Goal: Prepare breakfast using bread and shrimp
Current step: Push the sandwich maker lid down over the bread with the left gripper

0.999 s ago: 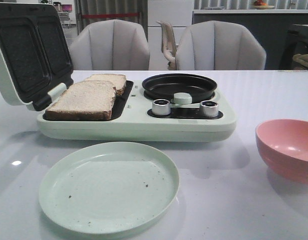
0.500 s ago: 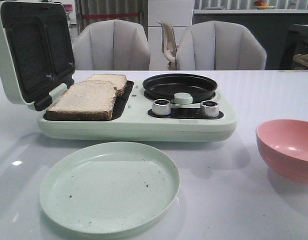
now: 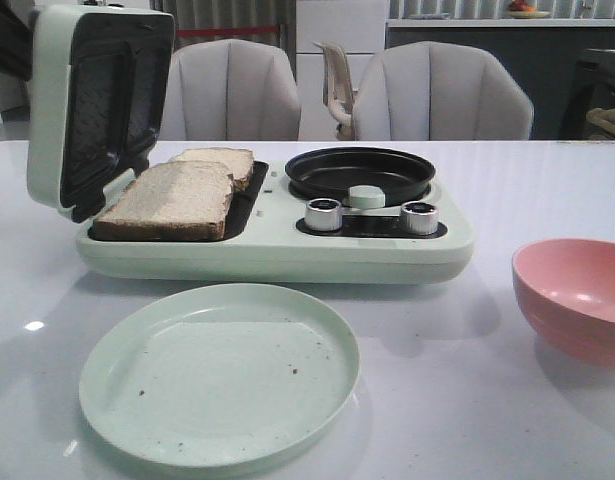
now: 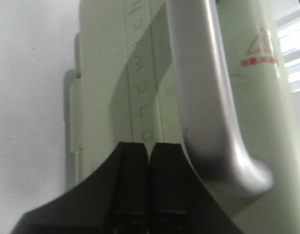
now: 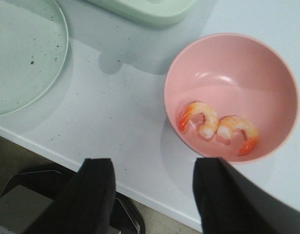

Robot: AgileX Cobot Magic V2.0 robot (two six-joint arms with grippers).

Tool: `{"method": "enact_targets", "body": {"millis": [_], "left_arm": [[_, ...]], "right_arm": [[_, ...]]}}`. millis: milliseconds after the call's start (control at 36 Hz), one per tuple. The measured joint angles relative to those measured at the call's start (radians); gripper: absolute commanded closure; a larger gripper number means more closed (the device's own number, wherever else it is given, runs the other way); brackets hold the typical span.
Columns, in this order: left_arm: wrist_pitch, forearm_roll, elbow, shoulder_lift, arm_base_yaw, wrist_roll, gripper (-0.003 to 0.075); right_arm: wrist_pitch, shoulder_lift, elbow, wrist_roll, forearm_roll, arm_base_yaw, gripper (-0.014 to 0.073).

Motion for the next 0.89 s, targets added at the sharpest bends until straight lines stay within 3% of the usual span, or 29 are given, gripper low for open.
{"method": "enact_targets", "body": {"millis": [555, 888], "left_arm": [[-0.177, -0.006, 0.331, -0.270, -0.279, 0.189, 0.0619], [-0.255, 0.090, 0.556, -0.458, -0.505, 0.215, 0.0619]], "right_arm": [[0.000, 0.000, 0.000, 0.002, 0.000, 0.000, 0.0119], [0.000, 0.000, 0.000, 0.002, 0.000, 0.000, 0.0119]]}}
